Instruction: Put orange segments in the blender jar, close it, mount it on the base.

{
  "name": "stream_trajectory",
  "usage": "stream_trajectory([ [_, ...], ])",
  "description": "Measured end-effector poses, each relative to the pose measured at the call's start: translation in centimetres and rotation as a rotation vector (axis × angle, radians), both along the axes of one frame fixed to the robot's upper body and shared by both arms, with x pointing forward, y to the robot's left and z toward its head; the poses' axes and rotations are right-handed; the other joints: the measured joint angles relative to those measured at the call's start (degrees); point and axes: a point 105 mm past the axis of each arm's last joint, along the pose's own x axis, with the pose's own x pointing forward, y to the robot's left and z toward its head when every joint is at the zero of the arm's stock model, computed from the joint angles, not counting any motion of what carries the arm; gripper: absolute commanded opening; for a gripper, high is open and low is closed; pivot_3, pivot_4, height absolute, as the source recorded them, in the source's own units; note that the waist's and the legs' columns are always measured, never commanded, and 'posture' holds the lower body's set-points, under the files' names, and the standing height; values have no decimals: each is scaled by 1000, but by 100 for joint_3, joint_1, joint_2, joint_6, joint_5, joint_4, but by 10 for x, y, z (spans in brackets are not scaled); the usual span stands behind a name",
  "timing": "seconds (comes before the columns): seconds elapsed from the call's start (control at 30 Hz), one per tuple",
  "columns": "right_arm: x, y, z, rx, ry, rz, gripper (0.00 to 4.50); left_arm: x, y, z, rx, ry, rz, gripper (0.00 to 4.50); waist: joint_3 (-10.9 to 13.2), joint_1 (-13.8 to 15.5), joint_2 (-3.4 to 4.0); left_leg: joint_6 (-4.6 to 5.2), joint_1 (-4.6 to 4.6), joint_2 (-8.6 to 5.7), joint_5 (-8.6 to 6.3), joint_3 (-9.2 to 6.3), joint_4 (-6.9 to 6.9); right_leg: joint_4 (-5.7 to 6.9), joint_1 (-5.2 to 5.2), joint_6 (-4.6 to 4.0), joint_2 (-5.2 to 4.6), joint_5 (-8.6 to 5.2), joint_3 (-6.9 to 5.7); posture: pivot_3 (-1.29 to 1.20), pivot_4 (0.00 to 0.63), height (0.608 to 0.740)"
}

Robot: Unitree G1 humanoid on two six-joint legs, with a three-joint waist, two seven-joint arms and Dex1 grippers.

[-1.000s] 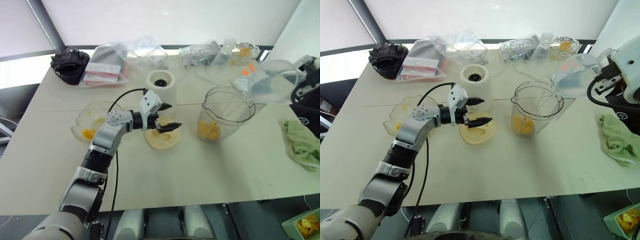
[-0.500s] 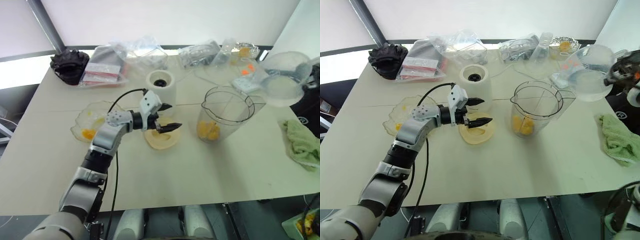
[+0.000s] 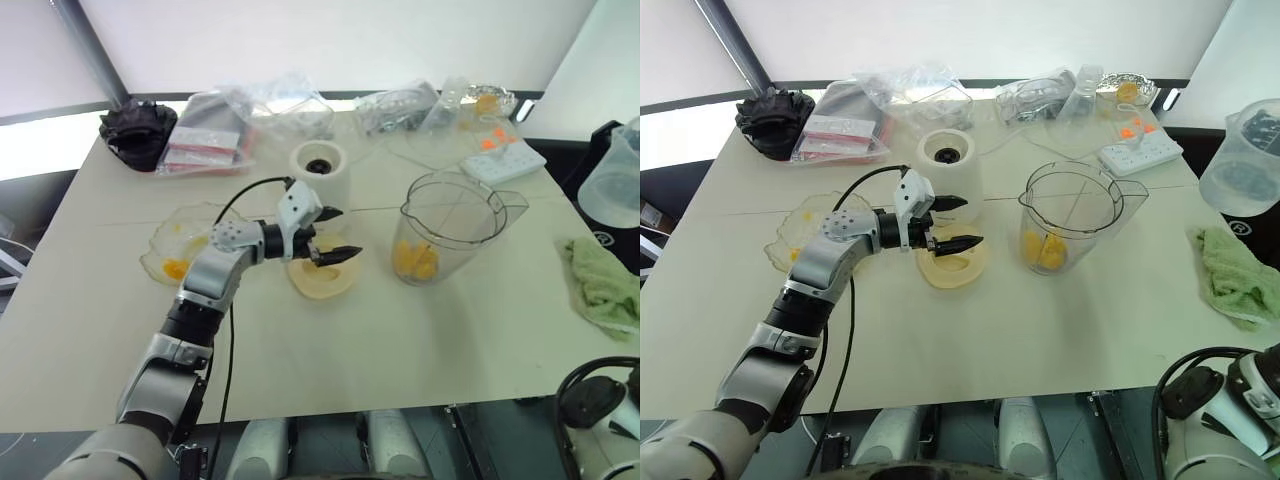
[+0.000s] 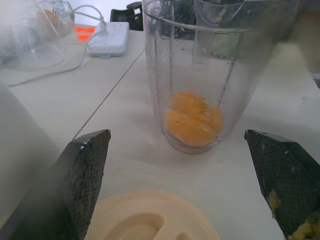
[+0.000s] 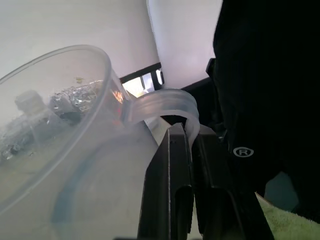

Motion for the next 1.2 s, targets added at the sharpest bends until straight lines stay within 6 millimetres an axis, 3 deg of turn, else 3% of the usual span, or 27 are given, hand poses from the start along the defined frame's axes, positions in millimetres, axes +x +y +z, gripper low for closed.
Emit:
stream_trajectory([
  [0.3, 10, -10, -79, 164, -2, -44, 80, 1, 4, 0, 12, -1, 12, 4500, 0, -15, 3, 0, 19, -2, 1, 7, 3, 35, 0, -1, 1, -1, 9, 0, 150, 740],
  [0.6, 29, -19, -116, 210, -31, -102, 80, 0, 9, 4, 35, -25, 8, 4500, -1, -23, 4, -1, 23, -2, 1, 22, 3, 39, 0, -1, 2, -1, 10, 0, 150, 740],
  [0.93, 38, -16, -164, 256, 70, -114, 80, 0, 11, 5, 40, -28, 13, 4500, -1, -22, 4, -1, 22, -2, 1, 23, 2, 38, 0, -2, 2, -2, 10, 0, 150, 740],
  [1.2, 33, -13, -169, 226, 86, -111, 80, 1, 11, 5, 41, -30, 20, 4500, -2, -25, 2, -1, 24, -1, 1, 21, 3, 38, 2, -2, 4, -2, 10, 0, 150, 740],
])
